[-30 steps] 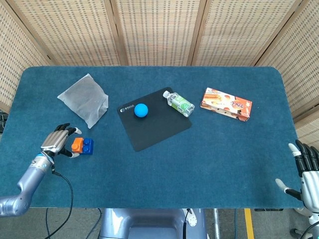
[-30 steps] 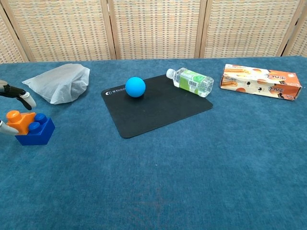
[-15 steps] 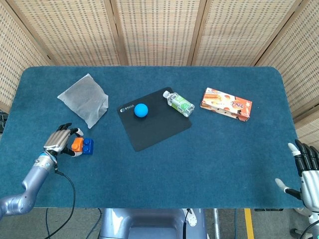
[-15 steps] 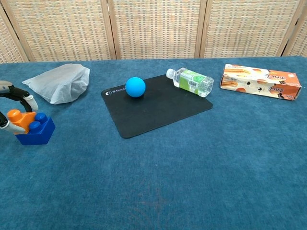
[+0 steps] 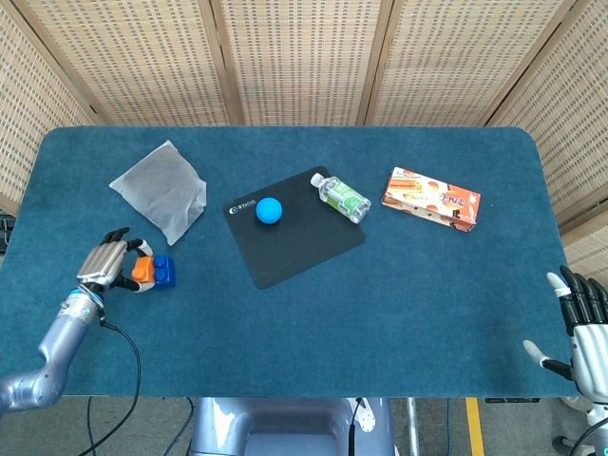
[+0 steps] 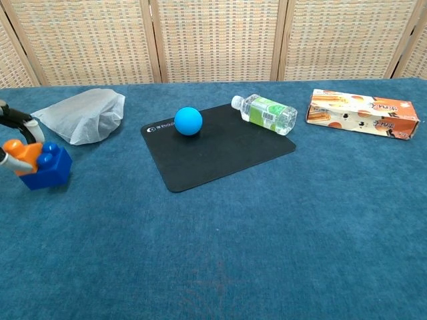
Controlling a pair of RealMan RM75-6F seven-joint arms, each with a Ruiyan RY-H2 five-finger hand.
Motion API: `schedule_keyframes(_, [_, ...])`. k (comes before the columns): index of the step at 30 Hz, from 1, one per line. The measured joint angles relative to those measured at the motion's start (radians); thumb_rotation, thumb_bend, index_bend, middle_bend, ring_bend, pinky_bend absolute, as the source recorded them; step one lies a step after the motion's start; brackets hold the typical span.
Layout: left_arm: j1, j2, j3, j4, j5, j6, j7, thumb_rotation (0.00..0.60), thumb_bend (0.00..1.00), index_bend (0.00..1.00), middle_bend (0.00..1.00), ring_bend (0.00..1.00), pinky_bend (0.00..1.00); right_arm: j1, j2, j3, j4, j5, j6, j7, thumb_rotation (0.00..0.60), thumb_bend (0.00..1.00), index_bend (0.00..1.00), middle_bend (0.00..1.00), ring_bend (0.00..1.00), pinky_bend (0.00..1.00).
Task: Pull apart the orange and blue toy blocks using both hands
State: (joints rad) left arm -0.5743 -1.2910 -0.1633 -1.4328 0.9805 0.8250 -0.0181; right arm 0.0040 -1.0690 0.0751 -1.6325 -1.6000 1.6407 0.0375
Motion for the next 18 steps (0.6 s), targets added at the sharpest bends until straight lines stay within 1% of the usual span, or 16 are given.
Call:
schedule_keyframes(4, [0.024, 0.023, -0.033, -0.023, 0.048, 0.024, -0.141, 0.6, 0.23, 0.48, 0.51, 0.0, 0.0, 0.001, -0.001, 0.0, -0.001, 0.002, -0.002, -0.004, 0.6, 0.0, 0.0, 0.0, 0.0, 0.0])
schedule_keyframes(7, [0.045, 0.035, -0.065, -0.038, 0.099, 0.048, -0.315, 0.6, 0.23, 0.48, 0.51, 0.0, 0.0, 0.003, -0.003, 0.001, -0.003, 0.005, -0.007, -0.014, 0.6, 0.0, 0.0, 0.0, 0.0, 0.0])
schedule_keyframes(10, [0.064, 0.044, -0.095, -0.049, 0.156, 0.066, -0.539, 0.6, 0.23, 0.48, 0.51, 0.0, 0.0, 0.01, -0.004, 0.005, -0.004, 0.008, -0.014, -0.016, 0.6, 0.0, 0.0, 0.0, 0.0, 0.0])
schedule_keyframes(11, [0.07, 0.047, -0.107, -0.052, 0.179, 0.07, -0.638, 0.6, 0.23, 0.48, 0.51, 0.0, 0.0, 0.013, -0.003, 0.006, -0.004, 0.008, -0.019, -0.014, 0.6, 0.0, 0.0, 0.0, 0.0, 0.0])
schedule_keyframes(13, [0.076, 0.051, -0.124, -0.057, 0.212, 0.075, -0.79, 0.6, 0.24, 0.48, 0.51, 0.0, 0.0, 0.02, 0.0, 0.007, -0.004, 0.005, -0.029, -0.006, 0.6, 0.0, 0.0, 0.0, 0.0, 0.0])
schedule_keyframes(14, [0.078, 0.052, -0.134, -0.059, 0.234, 0.077, -0.892, 0.6, 0.24, 0.48, 0.51, 0.0, 0.0, 0.026, 0.004, 0.007, -0.004, 0.002, -0.038, 0.004, 0.6, 0.0, 0.0, 0.0, 0.0, 0.0])
schedule_keyframes(18, [0.074, 0.049, -0.167, -0.064, 0.305, 0.075, -1.188, 0.6, 0.24, 0.48, 0.51, 0.0, 0.0, 0.067, 0.021, 0.015, 0.008, -0.019, -0.072, 0.058, 0.6, 0.0, 0.0, 0.0, 0.0, 0.0])
